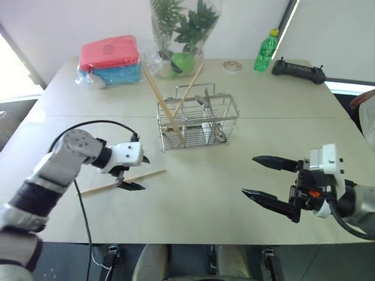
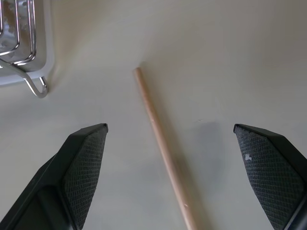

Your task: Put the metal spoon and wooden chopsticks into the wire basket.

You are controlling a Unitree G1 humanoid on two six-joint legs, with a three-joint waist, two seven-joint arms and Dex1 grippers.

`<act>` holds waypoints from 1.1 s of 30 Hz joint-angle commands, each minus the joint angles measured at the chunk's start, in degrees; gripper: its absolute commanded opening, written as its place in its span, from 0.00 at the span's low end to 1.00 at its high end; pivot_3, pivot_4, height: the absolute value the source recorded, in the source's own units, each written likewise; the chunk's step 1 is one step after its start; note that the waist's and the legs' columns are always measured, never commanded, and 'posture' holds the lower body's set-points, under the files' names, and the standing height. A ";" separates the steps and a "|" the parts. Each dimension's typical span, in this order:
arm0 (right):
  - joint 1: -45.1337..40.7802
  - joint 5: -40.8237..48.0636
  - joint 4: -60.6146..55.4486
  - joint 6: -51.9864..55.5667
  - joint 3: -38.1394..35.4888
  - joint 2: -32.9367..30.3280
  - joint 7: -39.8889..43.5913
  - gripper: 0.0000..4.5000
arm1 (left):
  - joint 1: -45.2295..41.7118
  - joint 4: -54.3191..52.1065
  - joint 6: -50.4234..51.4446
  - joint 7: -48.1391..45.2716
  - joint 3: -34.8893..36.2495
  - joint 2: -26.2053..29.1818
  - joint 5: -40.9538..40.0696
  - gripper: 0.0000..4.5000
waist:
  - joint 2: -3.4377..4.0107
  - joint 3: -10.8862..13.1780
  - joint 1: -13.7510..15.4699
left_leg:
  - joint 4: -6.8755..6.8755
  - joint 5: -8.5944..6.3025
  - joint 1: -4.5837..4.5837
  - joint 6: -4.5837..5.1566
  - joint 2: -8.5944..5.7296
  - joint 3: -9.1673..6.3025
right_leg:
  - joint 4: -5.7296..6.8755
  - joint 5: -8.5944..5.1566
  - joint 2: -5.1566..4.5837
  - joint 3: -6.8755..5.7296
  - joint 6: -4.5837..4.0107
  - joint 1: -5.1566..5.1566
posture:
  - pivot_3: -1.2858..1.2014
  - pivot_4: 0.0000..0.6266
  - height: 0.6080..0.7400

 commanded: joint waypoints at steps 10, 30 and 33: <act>-1.93 1.39 -2.69 -1.56 2.07 3.81 -4.59 1.00 | -7.08 2.17 10.94 -3.79 -0.44 -5.10 -0.09 0.99 | -0.01 -0.01 -0.15 | 0.00 -0.01 0.01 0.04 0.00 -0.02 | 0.04 0.05 0.03 0.00 -0.06 0.00 | 0.52 0.24 0.72; -0.44 0.92 -2.40 -1.59 0.45 3.17 -3.58 1.00 | -3.60 -3.55 14.40 -5.61 -0.62 -4.27 -0.89 0.47 | 0.00 -0.01 -0.02 | 0.03 -0.01 0.04 0.04 0.00 -0.08 | 0.06 0.04 0.03 0.00 -0.06 0.07 | 0.52 0.24 0.72; -0.20 1.03 -2.42 -1.66 0.21 3.12 -3.42 1.00 | -4.04 -3.27 14.95 -4.92 -0.47 -4.76 -0.82 0.15 | 0.00 -0.02 -0.08 | 0.03 -0.01 0.04 0.04 0.00 -0.09 | 0.05 0.04 0.04 0.00 -0.06 0.07 | 0.52 0.24 0.72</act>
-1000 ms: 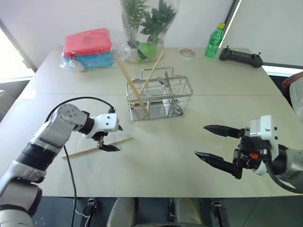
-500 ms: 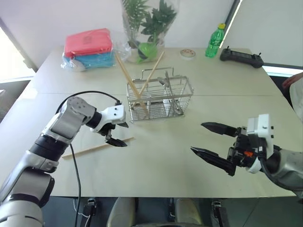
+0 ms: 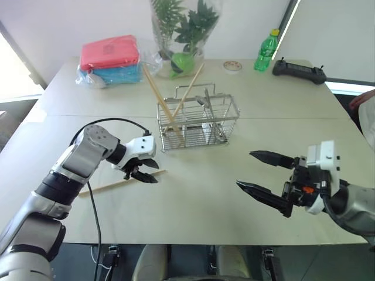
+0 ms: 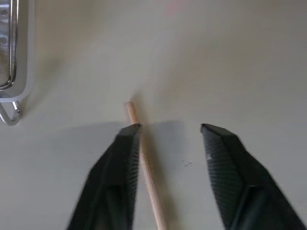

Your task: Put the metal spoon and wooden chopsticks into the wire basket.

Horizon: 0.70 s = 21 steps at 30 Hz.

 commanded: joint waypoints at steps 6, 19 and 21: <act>-1.12 0.89 -0.39 -1.20 -1.78 -0.88 0.47 1.00 | -0.06 -2.12 1.21 1.33 0.53 -0.29 -0.60 0.03 | 0.00 0.00 -0.04 | 0.02 0.00 0.03 0.00 0.00 -0.01 | 0.02 -0.02 0.00 0.00 0.03 0.01 | 0.52 0.24 0.72; -3.61 1.88 0.97 -0.34 -1.62 -2.24 0.52 1.00 | -0.25 0.04 1.45 6.04 1.53 -0.75 -0.05 0.08 | 0.00 0.00 -0.01 | 0.03 0.00 0.02 0.00 0.00 -0.01 | 0.01 -0.01 0.00 0.00 0.02 0.04 | 0.52 0.24 0.72; -3.63 1.56 1.02 -0.44 -1.31 -2.06 0.54 1.00 | -1.34 0.49 2.38 5.99 1.99 -0.91 -0.75 0.20 | 0.00 0.00 0.01 | 0.03 0.00 0.03 0.00 0.00 -0.02 | 0.02 -0.02 0.01 0.00 0.03 0.04 | 0.52 0.24 0.72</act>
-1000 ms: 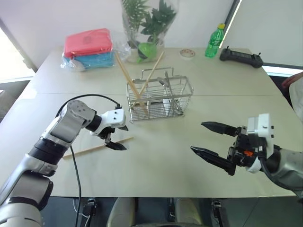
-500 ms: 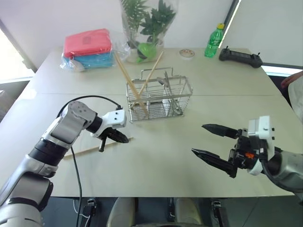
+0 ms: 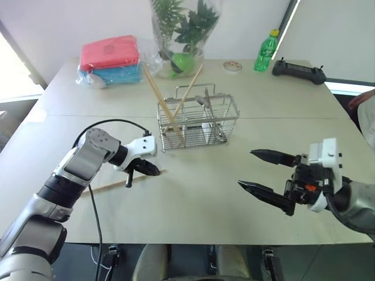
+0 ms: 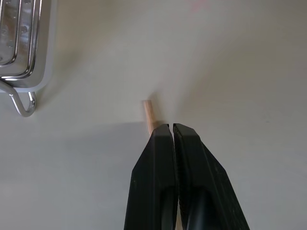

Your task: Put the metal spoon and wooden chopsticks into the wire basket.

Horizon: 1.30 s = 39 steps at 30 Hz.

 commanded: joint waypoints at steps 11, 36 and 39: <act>-0.41 1.11 -0.92 -0.92 -0.86 0.62 -1.21 1.00 | -3.11 3.54 -2.22 0.56 -2.63 0.45 4.27 0.71 | 0.01 0.00 -0.02 | -0.02 0.00 0.01 0.00 -0.01 -0.01 | 0.01 0.02 0.01 -0.01 -0.03 0.00 | 0.52 0.24 0.72; 0.11 1.84 -0.84 -1.12 -1.59 0.74 -1.70 1.00 | -3.36 4.77 -0.45 1.78 -2.34 -2.24 6.51 0.01 | 0.19 -0.17 -0.01 | 0.02 -0.03 0.09 0.05 -0.01 -0.02 | -0.04 -0.08 -0.01 -0.01 0.12 0.18 | 0.52 0.24 0.72; -0.08 1.94 -0.83 -0.97 -1.38 0.74 -1.78 1.00 | -4.28 5.93 0.59 3.45 0.91 -1.40 5.46 0.01 | 0.18 -0.16 0.00 | 0.02 -0.03 0.09 0.05 -0.01 -0.03 | -0.03 -0.12 -0.01 -0.01 0.18 0.18 | 0.52 0.24 0.72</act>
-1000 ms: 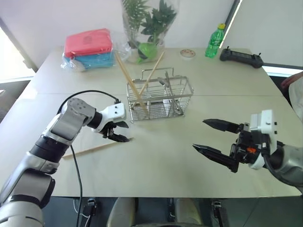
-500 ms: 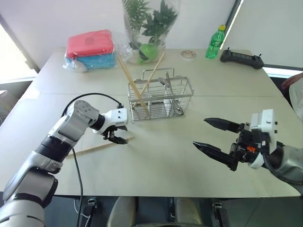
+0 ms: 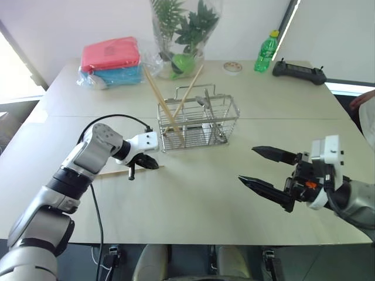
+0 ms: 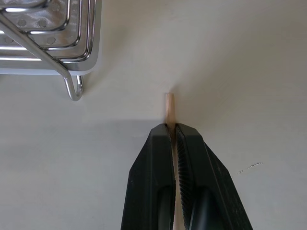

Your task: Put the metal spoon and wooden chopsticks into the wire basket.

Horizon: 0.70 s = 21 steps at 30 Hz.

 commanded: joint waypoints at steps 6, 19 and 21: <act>0.18 1.00 -0.63 -0.70 -1.97 -0.95 1.37 1.00 | -8.95 8.01 9.45 3.98 15.51 2.69 -8.66 0.01 | -0.24 0.16 -0.04 | 0.00 0.00 -0.07 0.00 0.01 -0.05 | 0.07 0.00 0.05 -0.03 0.01 -0.11 | 0.52 0.24 0.72; -2.00 1.01 1.25 -0.17 -0.58 -2.15 2.61 1.00 | -34.31 19.81 6.70 29.61 52.24 -5.13 -32.12 0.01 | -0.33 0.17 0.00 | 0.13 -0.01 -0.01 0.02 -0.04 -0.15 | 0.02 0.02 0.01 -0.10 0.30 0.16 | 0.52 0.24 0.72; -2.38 1.20 1.24 0.04 -0.39 -2.17 2.45 1.00 | -34.08 17.17 3.30 34.01 52.59 -8.99 -32.45 0.01 | -0.31 0.16 -0.06 | 0.16 -0.01 0.13 0.01 -0.09 -0.08 | 0.02 0.08 -0.08 -0.07 0.40 0.30 | 0.52 0.24 0.72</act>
